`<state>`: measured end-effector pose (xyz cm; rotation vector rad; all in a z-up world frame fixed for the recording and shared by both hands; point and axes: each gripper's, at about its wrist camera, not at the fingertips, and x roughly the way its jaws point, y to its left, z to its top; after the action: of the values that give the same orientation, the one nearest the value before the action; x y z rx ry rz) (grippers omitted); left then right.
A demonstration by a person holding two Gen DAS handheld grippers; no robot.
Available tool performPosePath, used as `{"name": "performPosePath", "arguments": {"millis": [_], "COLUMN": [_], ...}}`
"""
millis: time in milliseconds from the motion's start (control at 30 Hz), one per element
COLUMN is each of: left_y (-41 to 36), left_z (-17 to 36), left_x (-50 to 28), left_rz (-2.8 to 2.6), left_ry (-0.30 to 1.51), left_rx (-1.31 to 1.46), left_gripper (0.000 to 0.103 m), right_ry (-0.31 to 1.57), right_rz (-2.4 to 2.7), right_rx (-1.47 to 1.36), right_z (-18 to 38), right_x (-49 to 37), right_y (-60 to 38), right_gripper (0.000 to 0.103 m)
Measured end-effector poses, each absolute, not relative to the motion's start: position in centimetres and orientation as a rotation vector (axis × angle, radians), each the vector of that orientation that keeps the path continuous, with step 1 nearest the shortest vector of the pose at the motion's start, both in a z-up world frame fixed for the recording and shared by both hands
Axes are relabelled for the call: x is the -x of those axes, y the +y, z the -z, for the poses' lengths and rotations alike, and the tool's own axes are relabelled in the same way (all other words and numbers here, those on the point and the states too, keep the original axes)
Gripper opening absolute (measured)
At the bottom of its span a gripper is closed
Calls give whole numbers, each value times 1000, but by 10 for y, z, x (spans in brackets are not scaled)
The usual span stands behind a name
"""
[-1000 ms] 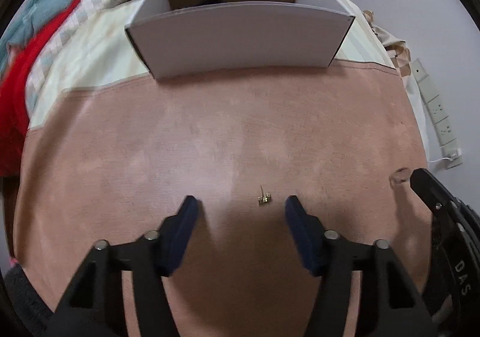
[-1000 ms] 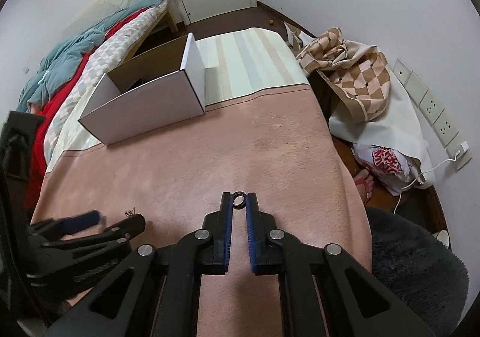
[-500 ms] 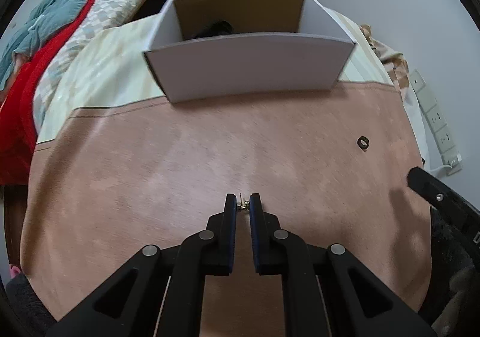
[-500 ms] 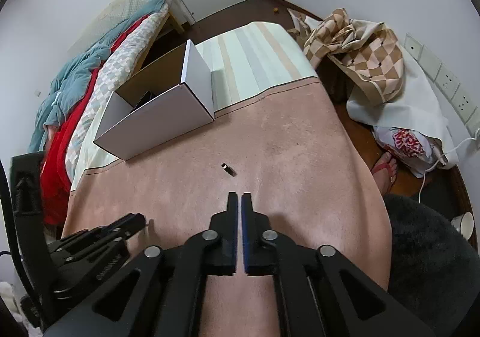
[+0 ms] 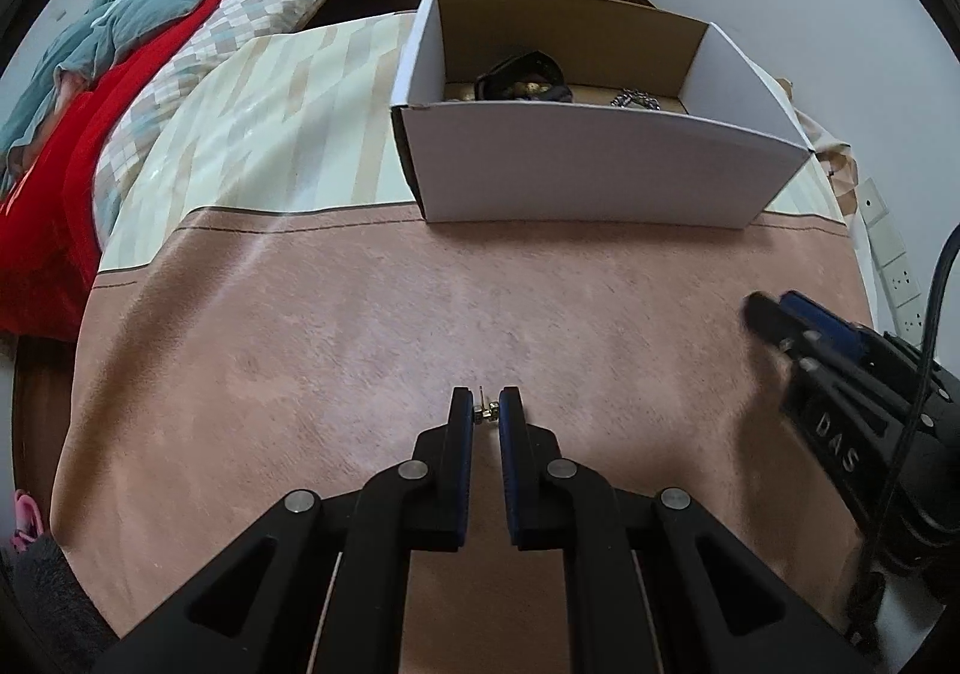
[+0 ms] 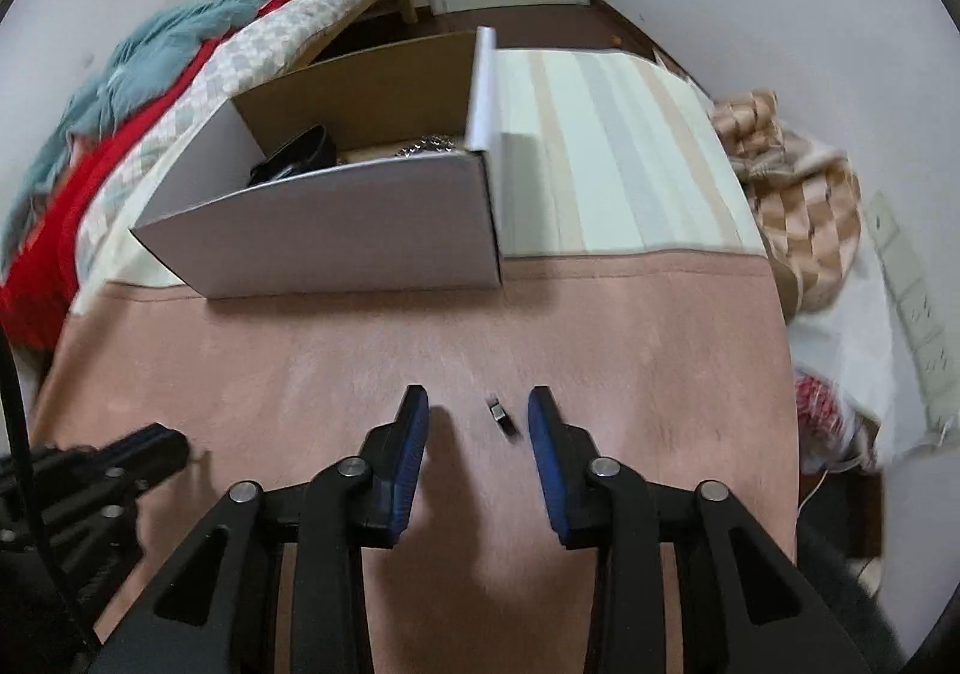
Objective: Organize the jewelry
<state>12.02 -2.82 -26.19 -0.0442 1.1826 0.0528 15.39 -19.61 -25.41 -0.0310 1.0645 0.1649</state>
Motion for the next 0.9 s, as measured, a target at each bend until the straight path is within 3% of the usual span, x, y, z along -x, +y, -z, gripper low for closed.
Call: {"name": "performPosePath", "arguments": {"millis": [33,67,600,900], "left_y": [-27,-26,-23,-17], "left_z": [261,261,173,178], "left_x": [-121,-122,-179,-273], "left_rz": [-54,-53,119,192], "left_ry": [1182,1182,1092,1162], "left_rx": [46,49,181,200], "left_gripper": [6,6,6,6], "right_ry": [1064,1062,933,1069], "right_rz": [-174,-177,-327,-413], "right_rx": [33,27,-352,-335], "right_z": [255,255,141,161], "right_x": [-155,-155,-182,-260], "right_y": [-195,-195,-240,-212], "right_gripper": [5,4,4,4]}}
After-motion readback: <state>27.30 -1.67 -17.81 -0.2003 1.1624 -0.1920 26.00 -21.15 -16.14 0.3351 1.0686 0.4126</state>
